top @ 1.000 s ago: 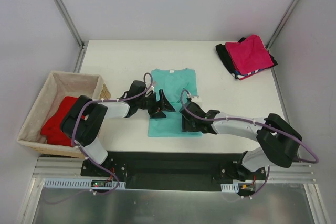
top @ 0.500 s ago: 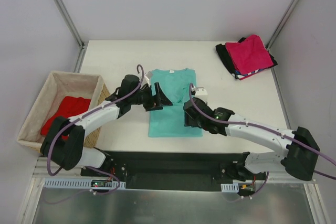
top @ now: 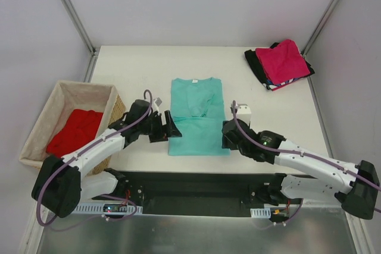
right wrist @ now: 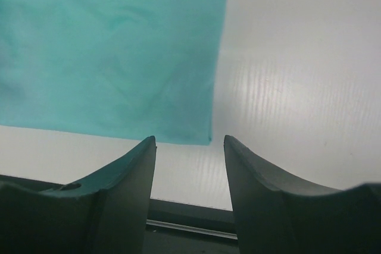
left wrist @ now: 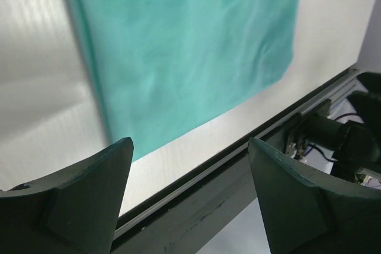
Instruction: Fold and stack the t-shirts
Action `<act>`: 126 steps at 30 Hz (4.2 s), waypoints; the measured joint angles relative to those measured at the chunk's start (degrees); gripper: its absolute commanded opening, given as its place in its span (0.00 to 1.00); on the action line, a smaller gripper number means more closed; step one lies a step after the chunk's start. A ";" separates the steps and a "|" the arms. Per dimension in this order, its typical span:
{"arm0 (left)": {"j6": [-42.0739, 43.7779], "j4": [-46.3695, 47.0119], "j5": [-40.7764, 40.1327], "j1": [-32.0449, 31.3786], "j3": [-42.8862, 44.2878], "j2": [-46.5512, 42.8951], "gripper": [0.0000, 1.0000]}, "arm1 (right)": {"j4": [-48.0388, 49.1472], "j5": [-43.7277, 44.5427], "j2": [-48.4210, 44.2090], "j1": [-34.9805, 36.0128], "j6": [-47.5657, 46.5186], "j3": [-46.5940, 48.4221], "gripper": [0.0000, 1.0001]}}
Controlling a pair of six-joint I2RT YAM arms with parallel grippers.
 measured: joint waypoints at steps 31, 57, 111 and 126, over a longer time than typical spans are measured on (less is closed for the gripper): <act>-3.85 1.79 -1.66 -0.11 -13.79 -5.46 0.74 | 9.07 -2.10 12.68 0.11 4.15 -11.69 0.52; -10.69 23.21 5.68 -0.11 -22.32 0.28 0.36 | 8.44 -1.84 10.71 0.11 4.70 -11.69 0.52; -10.03 23.15 4.59 -0.11 -19.58 7.23 0.01 | 14.78 -0.20 -20.96 0.09 8.46 -28.89 0.52; -9.33 23.06 4.61 -0.11 -18.93 7.56 0.02 | 23.89 -16.31 -22.56 -11.58 7.96 -33.48 0.55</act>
